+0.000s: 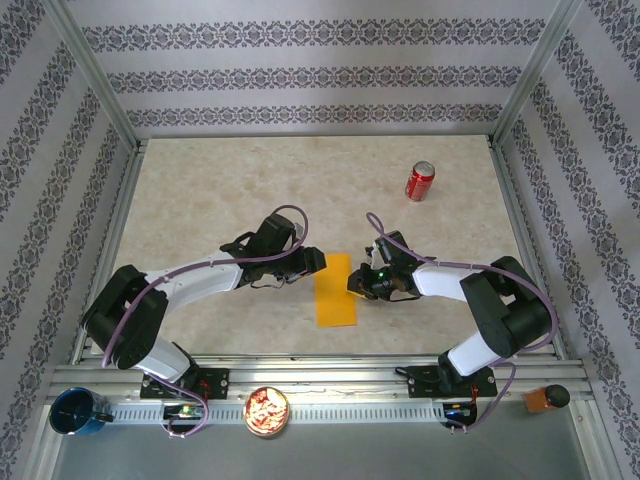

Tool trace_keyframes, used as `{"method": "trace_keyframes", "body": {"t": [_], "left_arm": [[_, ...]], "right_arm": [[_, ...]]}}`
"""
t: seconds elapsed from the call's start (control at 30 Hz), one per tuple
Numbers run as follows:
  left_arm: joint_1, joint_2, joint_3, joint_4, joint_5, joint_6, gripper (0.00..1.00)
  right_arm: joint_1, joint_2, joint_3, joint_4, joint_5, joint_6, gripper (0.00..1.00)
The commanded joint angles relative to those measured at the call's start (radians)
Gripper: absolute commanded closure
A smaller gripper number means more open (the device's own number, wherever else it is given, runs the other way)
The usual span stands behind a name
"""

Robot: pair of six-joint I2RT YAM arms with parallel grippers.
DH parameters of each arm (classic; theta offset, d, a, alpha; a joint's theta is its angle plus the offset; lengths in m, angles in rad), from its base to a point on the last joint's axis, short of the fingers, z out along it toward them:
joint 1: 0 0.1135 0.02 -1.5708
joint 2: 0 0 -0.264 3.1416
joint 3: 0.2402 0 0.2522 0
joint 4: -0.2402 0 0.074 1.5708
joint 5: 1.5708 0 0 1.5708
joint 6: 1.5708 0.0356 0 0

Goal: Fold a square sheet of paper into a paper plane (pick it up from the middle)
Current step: Third fold the triangle at the center of the table.

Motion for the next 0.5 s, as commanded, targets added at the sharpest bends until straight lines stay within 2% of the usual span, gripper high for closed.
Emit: {"method": "trace_keyframes", "body": {"t": [0.0,0.27,0.47], "left_arm": [[-0.013,0.016,-0.025,0.018,-0.009,-0.049,0.47],[-0.014,0.023,-0.075,0.087,-0.016,-0.09,0.47],[-0.022,0.08,-0.069,0.138,0.042,-0.094,0.47]], "right_arm": [[0.005,0.015,-0.01,-0.01,0.029,-0.029,0.82],[-0.01,-0.032,-0.009,-0.011,0.007,-0.016,0.82],[-0.013,-0.078,-0.01,-0.027,0.006,-0.016,0.81]]}}
